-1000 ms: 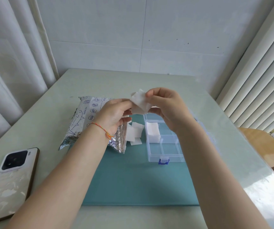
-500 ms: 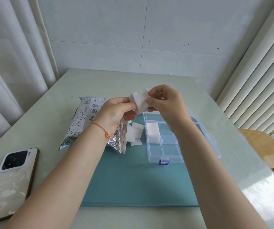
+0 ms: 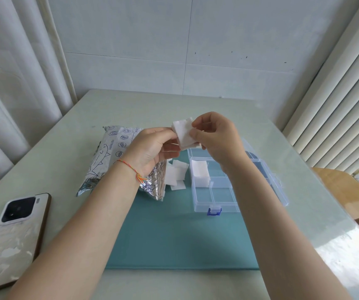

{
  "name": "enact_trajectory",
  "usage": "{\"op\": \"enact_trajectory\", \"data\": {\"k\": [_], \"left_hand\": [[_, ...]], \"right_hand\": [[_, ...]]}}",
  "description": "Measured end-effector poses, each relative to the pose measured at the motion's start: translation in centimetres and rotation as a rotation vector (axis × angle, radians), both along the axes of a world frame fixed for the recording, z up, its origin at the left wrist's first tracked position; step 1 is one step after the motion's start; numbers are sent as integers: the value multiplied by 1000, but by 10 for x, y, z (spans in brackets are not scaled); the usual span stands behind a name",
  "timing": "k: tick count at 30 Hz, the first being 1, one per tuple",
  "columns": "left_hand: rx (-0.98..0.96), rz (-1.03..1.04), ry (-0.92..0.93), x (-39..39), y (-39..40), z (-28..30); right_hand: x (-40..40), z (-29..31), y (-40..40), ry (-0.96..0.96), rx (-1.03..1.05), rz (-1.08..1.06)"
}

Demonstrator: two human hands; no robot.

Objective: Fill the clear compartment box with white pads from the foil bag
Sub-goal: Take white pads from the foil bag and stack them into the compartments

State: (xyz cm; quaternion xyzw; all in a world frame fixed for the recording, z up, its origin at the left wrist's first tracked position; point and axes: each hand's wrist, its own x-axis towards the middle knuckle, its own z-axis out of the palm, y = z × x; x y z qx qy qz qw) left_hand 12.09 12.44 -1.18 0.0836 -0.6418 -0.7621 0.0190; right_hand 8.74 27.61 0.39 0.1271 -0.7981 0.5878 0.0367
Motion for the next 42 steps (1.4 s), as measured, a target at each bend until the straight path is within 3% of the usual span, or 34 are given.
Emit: {"op": "enact_trajectory", "data": {"k": [7, 14, 17, 20, 24, 37, 42], "left_hand": [[29, 12, -3, -1, 1, 1], [326, -211, 1, -1, 4, -1], [477, -216, -7, 0, 13, -1], [651, -115, -43, -4, 15, -8], [764, -115, -51, -6, 13, -14], [969, -8, -90, -7, 7, -16], [920, -63, -113, -9, 4, -20]], "right_hand": [[-2, 1, 7, -129, -16, 66], [2, -2, -2, -258, -291, 316], [6, -4, -10, -174, -182, 249], [12, -7, -18, -64, 74, 139], [18, -16, -30, 56, 267, 153], [21, -14, -28, 100, 249, 207], [16, -10, -19, 132, 352, 339]]}}
